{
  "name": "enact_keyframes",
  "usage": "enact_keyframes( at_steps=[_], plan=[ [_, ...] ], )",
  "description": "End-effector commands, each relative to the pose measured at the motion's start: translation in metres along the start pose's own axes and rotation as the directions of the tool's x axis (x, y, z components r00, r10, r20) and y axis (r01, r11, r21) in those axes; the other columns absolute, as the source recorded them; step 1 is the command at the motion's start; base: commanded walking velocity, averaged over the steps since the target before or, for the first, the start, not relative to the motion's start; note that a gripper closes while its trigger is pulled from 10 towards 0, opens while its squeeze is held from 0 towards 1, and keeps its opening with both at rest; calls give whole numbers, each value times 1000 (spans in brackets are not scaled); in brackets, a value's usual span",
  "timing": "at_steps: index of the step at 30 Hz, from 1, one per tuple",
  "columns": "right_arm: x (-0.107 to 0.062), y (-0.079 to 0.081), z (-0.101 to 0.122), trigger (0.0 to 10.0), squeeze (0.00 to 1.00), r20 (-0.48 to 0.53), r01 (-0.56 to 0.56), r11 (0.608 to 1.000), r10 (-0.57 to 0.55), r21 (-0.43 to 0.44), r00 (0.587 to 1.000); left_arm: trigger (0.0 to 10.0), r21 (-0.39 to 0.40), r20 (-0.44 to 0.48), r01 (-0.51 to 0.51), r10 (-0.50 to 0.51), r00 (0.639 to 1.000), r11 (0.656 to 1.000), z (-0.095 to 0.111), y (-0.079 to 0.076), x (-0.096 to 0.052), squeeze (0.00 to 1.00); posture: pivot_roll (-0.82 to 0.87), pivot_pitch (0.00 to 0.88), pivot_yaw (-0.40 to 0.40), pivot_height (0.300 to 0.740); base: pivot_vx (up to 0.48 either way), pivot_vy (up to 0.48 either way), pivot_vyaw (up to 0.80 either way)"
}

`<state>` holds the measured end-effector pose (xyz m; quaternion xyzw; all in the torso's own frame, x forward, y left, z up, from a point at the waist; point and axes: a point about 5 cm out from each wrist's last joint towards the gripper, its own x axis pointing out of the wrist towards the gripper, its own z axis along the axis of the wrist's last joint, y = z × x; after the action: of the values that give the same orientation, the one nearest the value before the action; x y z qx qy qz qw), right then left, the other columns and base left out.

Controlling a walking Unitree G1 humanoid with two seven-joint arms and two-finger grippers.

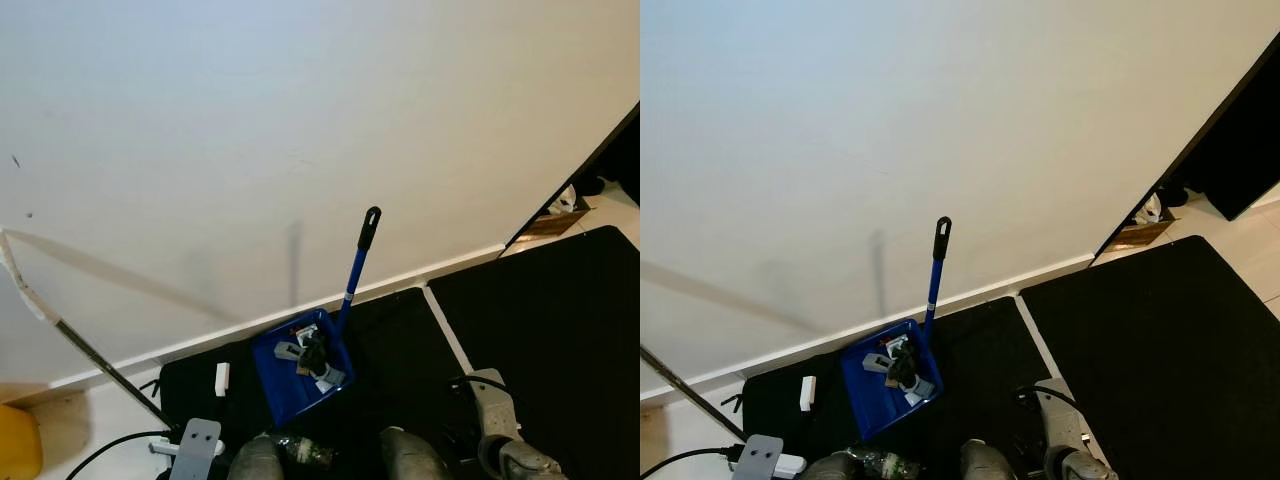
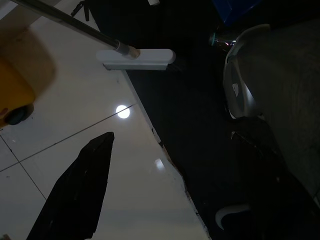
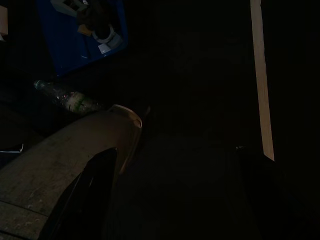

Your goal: Sweep floor

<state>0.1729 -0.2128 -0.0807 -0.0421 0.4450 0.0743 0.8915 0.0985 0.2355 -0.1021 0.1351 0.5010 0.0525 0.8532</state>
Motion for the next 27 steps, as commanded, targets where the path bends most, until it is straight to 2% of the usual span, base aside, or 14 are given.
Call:
enact_keyframes(
  at_steps=[1,27],
  plan=[
    [-1,1,-6,10000,0,-24,-6,1000,5,-10,1000,10000,-3,-32,16,-16,999,1000,-8,-7,-2,0,60,109,-77,740,0,0,0],
    [-2,2,-10,10000,0,-32,-18,1000,17,-16,999,10000,5,-39,17,-16,999,1000,-14,-8,-5,0,66,106,-75,740,0,0,0]
  ],
)
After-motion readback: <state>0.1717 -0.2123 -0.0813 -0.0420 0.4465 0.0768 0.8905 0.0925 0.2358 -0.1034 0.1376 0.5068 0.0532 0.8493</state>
